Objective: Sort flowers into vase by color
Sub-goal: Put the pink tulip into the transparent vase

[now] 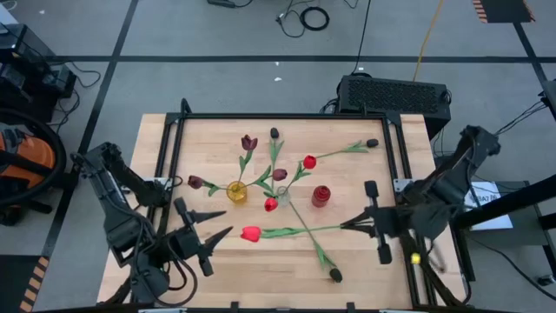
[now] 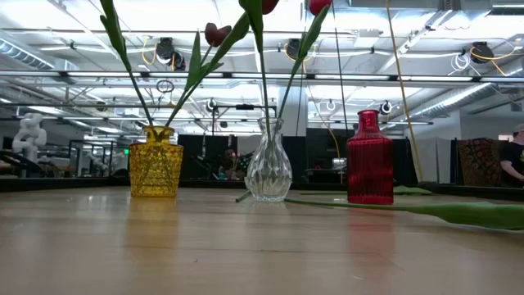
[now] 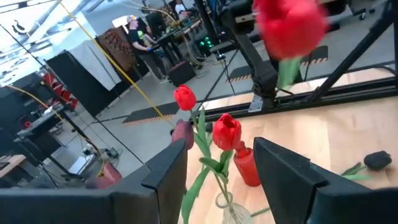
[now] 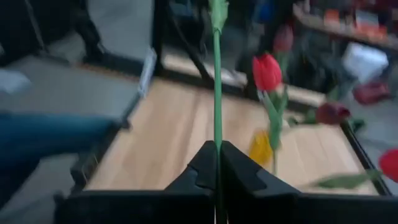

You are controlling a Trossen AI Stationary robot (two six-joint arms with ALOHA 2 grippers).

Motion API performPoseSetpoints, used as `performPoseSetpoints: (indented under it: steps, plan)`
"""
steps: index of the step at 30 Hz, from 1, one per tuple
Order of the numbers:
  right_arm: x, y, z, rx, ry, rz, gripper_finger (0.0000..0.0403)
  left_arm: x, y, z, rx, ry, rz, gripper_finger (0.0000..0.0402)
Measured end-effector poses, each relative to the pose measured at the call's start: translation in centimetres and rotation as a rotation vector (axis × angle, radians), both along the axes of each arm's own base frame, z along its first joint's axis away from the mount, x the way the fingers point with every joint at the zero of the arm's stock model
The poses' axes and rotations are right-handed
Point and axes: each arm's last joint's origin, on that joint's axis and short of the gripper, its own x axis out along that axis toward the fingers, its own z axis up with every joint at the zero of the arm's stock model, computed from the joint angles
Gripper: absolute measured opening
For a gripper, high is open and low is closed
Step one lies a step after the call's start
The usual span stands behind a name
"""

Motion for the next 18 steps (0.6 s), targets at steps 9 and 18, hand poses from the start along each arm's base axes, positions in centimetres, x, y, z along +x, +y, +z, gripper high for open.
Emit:
performPoseSetpoints:
  steps: [9,18]
  plan:
    - [-1.2,-3.4,-3.7,0.064,-0.477,-0.045,0.0002,1.7,1.6,-0.2,-0.005,-0.003,0.081,0.0191]
    - [1.8,-3.8,-3.9,0.161,-0.623,0.070,0.0002,4.8,2.9,-0.6,-0.065,-0.042,0.126,0.0191]
